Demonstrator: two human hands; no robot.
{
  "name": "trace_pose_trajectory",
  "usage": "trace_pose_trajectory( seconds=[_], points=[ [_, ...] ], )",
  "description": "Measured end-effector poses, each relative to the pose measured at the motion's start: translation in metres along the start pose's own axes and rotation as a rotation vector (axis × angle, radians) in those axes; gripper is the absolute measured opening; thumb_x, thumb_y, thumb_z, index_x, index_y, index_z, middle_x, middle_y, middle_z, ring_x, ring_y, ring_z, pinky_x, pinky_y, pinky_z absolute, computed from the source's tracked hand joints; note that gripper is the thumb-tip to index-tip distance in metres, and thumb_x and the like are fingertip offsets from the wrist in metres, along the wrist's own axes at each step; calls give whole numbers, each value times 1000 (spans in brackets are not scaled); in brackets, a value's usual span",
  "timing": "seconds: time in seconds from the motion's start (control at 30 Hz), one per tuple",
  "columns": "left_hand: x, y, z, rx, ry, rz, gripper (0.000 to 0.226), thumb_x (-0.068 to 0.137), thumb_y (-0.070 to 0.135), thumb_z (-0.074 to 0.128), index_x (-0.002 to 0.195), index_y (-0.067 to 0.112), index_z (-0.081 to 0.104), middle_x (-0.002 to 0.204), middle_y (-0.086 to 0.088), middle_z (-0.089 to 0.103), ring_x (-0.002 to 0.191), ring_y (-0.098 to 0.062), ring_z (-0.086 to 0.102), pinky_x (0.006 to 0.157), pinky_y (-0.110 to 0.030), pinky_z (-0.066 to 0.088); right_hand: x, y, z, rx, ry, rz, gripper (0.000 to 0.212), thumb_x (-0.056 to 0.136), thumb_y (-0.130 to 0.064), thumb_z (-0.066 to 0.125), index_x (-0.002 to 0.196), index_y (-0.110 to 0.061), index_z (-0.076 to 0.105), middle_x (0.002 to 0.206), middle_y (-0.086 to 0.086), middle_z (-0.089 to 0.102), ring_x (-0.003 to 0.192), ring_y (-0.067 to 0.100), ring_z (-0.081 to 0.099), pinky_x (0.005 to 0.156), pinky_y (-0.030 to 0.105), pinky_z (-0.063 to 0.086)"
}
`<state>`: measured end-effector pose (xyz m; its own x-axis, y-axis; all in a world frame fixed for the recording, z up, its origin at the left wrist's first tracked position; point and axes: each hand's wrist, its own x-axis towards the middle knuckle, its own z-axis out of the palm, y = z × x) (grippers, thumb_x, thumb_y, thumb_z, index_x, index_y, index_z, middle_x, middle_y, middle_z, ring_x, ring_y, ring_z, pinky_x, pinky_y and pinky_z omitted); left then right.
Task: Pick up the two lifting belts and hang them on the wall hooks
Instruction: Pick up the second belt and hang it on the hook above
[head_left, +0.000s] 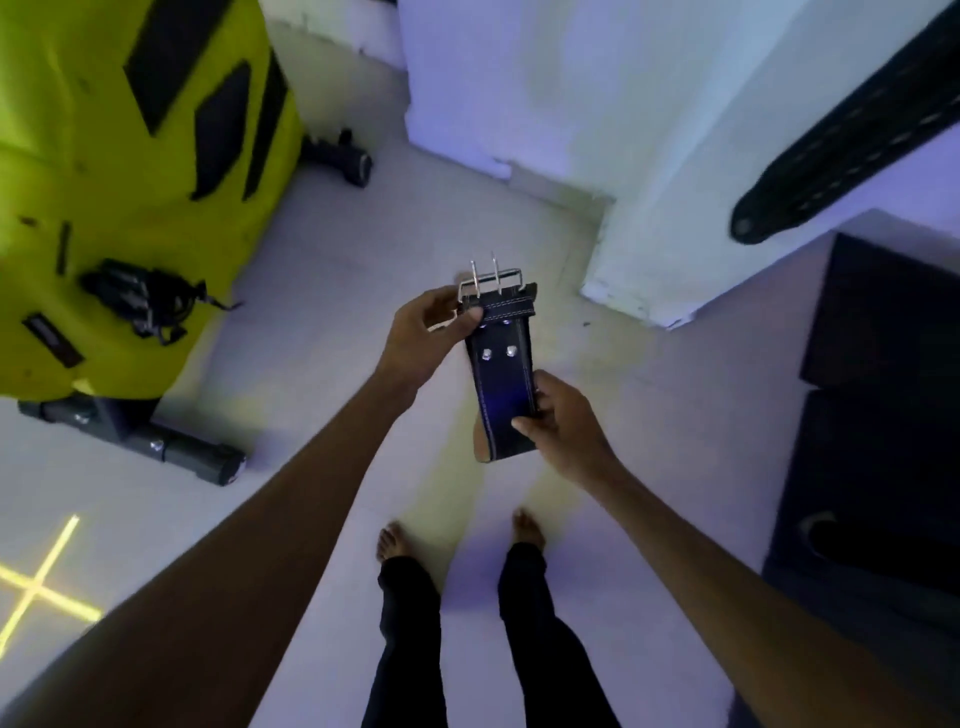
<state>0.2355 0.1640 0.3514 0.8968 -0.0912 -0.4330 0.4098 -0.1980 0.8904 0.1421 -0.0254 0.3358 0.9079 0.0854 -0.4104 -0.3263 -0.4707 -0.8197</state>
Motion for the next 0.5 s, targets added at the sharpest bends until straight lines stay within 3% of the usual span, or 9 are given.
trace_pose_trajectory(
  seconds=[0.1,0.2,0.4,0.5],
  points=[
    [-28,90,17,-6,-48,119,25,88,20,77,109,21,64,109,1,69,101,-7,63,88,-18,50,-35,-54,-55,60,90,-63,33,74,-10,60,106,-20,59,94,7,75,87,28,72,80,53,58],
    [-44,148,22,-34,-108,227,24,90,18,74,105,18,56,109,2,68,103,-5,63,95,-27,47,-51,-90,-89,117,140,-116,34,76,0,58,107,-16,61,93,11,75,88,33,71,79,42,56],
    [-111,273,45,15,-199,561,31,91,12,66,109,28,45,106,-11,64,87,-11,62,79,-24,53,-102,-181,-171,275,290,-208,30,90,8,60,115,-7,54,97,16,73,86,22,71,84,34,56],
    [-138,312,56,9,-220,677,34,90,7,64,111,28,48,102,-11,68,84,-16,63,79,-33,55,-128,-226,-199,327,408,-278,21,92,-1,64,109,-12,58,89,9,73,79,12,71,83,32,57]
  ],
)
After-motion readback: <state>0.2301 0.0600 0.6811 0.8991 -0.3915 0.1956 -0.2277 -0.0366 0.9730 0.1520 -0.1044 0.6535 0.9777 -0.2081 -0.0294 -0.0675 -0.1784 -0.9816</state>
